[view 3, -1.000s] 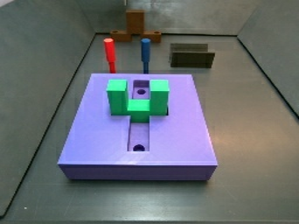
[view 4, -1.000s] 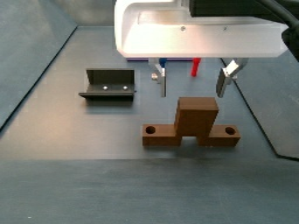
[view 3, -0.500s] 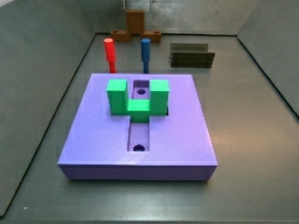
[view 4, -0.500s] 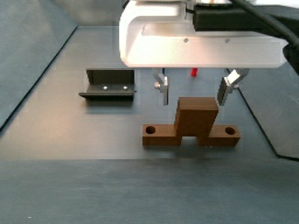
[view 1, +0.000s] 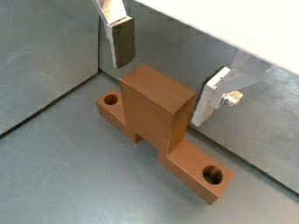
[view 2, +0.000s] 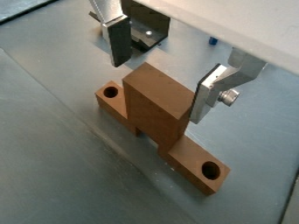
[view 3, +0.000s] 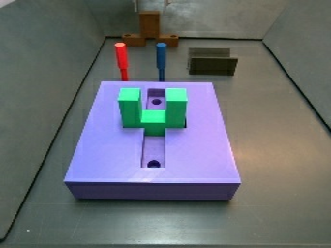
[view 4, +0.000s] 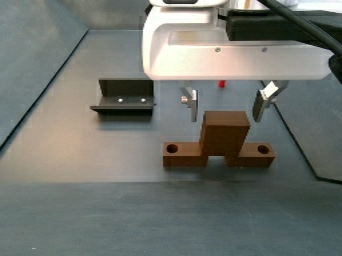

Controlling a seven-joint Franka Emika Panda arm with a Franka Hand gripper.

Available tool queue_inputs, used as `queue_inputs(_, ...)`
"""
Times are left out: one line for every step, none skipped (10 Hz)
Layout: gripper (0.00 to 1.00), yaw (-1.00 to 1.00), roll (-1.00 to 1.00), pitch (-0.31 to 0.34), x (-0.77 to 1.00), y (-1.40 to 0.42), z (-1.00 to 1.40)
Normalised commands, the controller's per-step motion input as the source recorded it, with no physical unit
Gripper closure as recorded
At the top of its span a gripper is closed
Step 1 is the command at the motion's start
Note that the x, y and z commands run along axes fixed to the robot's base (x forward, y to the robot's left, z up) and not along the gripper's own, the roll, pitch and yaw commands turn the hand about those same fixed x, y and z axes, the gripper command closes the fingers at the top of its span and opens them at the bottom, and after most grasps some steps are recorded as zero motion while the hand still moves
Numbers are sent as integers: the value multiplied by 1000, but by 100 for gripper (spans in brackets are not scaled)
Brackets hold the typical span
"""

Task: Pick up the brown object. Move up. Move to above the board. Insert the brown object.
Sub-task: Pick up the brown object.

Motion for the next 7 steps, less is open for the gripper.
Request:
queue_inputs(0, 0, 0, -60, 0, 3, -129)
queue_inputs(0, 0, 0, -33, 0, 0, -137)
queue_inputs(0, 0, 0, 0, 91, 0, -246)
queue_inputs(0, 0, 0, -6, 54, 54, -323)
queue_inputs(0, 0, 0, -6, 77, 6, -309)
queue_inputs(0, 0, 0, -9, 80, 9, -294)
queue_inputs(0, 0, -3, 0, 80, 0, -246)
